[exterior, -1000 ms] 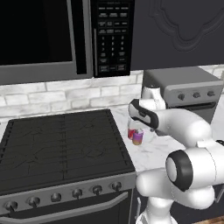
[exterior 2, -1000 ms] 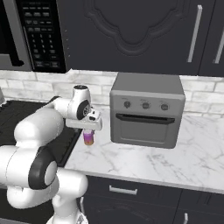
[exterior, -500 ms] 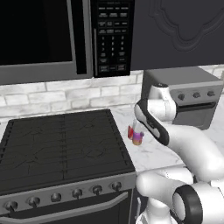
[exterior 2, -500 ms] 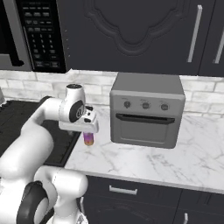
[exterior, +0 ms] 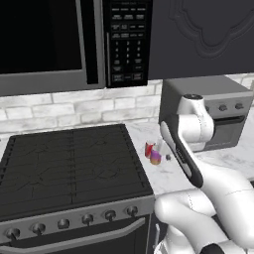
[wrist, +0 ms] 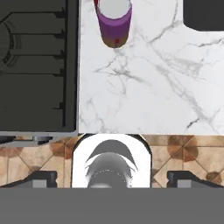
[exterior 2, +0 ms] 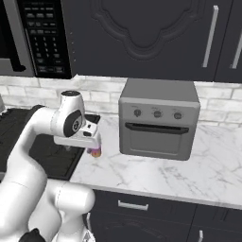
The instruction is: Four empty soda cans are scattered around the kitchen. Gather all the cans and cluster them next to the stove for recycling.
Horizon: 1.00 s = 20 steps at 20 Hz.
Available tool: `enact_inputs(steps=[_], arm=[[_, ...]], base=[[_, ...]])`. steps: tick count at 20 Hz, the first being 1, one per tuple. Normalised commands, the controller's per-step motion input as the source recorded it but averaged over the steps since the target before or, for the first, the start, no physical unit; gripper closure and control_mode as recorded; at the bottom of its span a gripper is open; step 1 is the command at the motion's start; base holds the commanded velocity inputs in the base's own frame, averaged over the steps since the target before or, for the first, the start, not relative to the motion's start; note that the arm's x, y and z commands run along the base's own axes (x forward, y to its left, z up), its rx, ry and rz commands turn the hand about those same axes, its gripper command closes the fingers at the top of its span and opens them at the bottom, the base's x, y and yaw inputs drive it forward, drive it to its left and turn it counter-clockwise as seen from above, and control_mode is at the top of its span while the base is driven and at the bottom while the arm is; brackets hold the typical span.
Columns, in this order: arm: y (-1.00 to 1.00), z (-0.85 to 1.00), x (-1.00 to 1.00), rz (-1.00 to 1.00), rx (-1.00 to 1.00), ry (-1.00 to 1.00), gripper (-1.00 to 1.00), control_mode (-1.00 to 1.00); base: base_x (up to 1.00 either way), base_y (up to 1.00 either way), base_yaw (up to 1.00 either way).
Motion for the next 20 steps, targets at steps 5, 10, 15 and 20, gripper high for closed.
enact_inputs(steps=[5, 10, 15, 20], arm=[[0.00, 0.14, -0.64, 0.00, 0.00, 0.00, -1.00, -1.00], [0.03, 0.21, -0.32, 0.00, 0.00, 0.00, -1.00, -1.00], [0.07, 0.17, 0.00, 0.00, 0.00, 0.00, -1.00, -1.00], [0.05, 0.01, 0.00, 0.00, 0.00, 0.00, -1.00, -1.00]], base=[[0.00, 0.00, 0.00], [0.00, 0.00, 0.00], [0.00, 0.00, 0.00], [0.00, 0.00, 0.00]])
